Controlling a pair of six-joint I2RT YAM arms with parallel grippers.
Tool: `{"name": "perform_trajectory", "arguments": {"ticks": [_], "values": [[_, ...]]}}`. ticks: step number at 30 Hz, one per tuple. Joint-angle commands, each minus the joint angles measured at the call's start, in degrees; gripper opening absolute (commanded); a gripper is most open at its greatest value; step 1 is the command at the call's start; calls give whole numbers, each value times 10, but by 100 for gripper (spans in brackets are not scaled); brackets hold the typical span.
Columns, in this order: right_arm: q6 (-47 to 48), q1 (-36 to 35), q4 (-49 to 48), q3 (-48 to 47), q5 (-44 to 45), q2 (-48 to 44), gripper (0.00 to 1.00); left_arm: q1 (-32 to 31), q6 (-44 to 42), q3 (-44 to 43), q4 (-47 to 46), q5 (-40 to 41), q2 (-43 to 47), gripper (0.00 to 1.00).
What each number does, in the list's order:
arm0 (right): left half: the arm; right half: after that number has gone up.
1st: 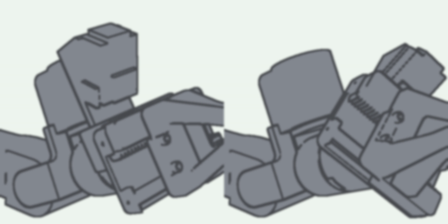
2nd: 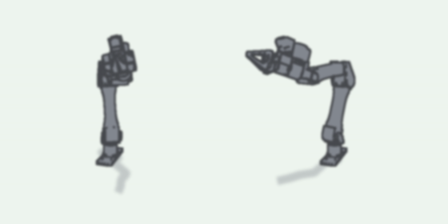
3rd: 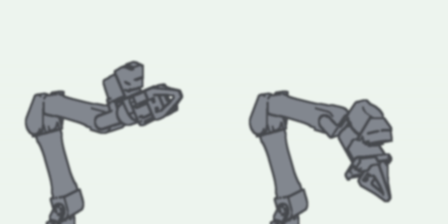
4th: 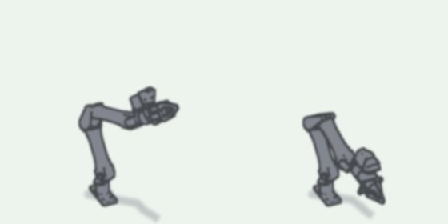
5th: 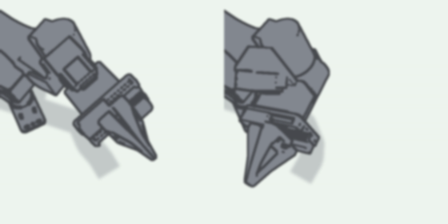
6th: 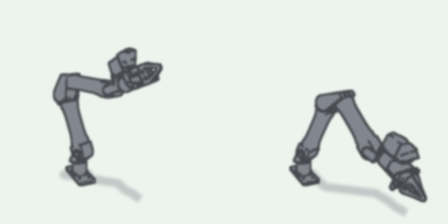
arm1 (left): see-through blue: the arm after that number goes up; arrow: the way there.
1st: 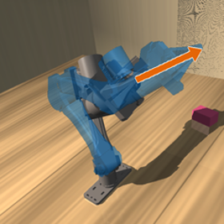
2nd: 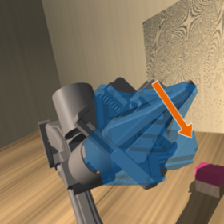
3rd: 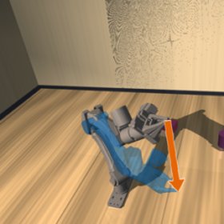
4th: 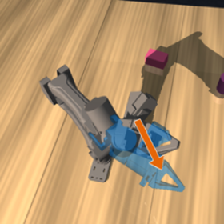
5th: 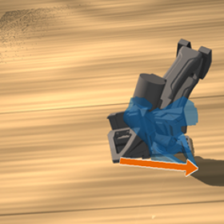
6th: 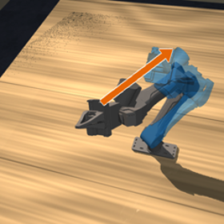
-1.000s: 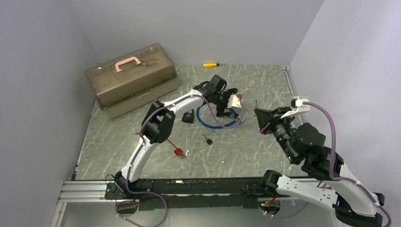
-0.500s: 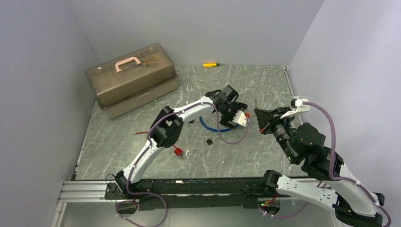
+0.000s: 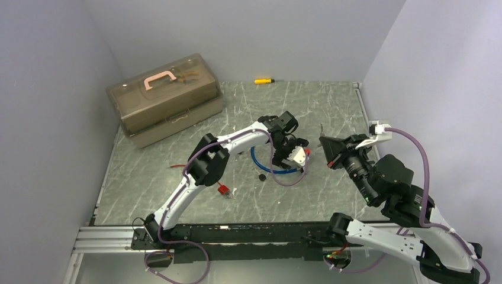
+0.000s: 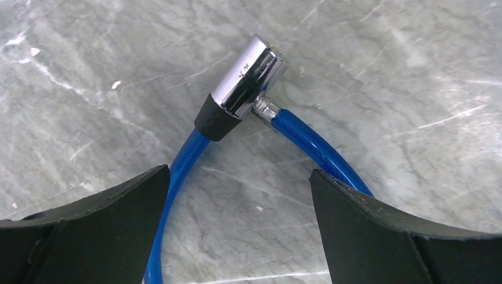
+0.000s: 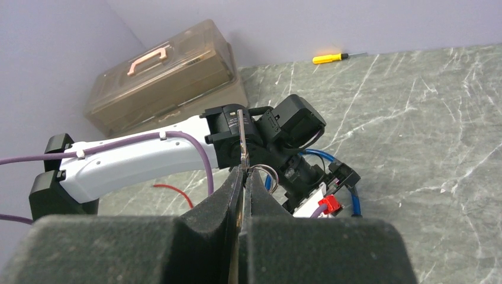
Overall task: Unlock with the key
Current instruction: Move the lock to the center of the board.
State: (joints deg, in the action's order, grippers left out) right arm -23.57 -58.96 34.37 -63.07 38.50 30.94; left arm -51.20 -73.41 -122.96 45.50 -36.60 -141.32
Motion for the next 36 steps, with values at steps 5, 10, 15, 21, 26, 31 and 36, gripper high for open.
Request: {"name": "perform_trajectory", "arguments": {"ticks": [5,10,15,21,26,31,36], "values": [[-2,0,0,-27,-14,-10,0,-9,39,-57,12,-54,-6,99],[0,-1,-8,-28,-25,-13,0,-29,-6,-78,45,-39,-22,99],[-9,0,-11,-30,-38,-17,0,-53,-44,-85,80,-8,-36,99],[-10,0,-4,-35,-39,-21,0,-58,-88,-75,127,9,-35,89],[-6,0,-1,-39,-39,-23,0,-59,-72,-54,124,14,-20,64],[-4,0,2,-45,-38,-23,0,-64,-25,-41,107,8,0,41],[-3,0,3,-52,-40,-17,0,-72,17,-8,74,11,24,24]]}}
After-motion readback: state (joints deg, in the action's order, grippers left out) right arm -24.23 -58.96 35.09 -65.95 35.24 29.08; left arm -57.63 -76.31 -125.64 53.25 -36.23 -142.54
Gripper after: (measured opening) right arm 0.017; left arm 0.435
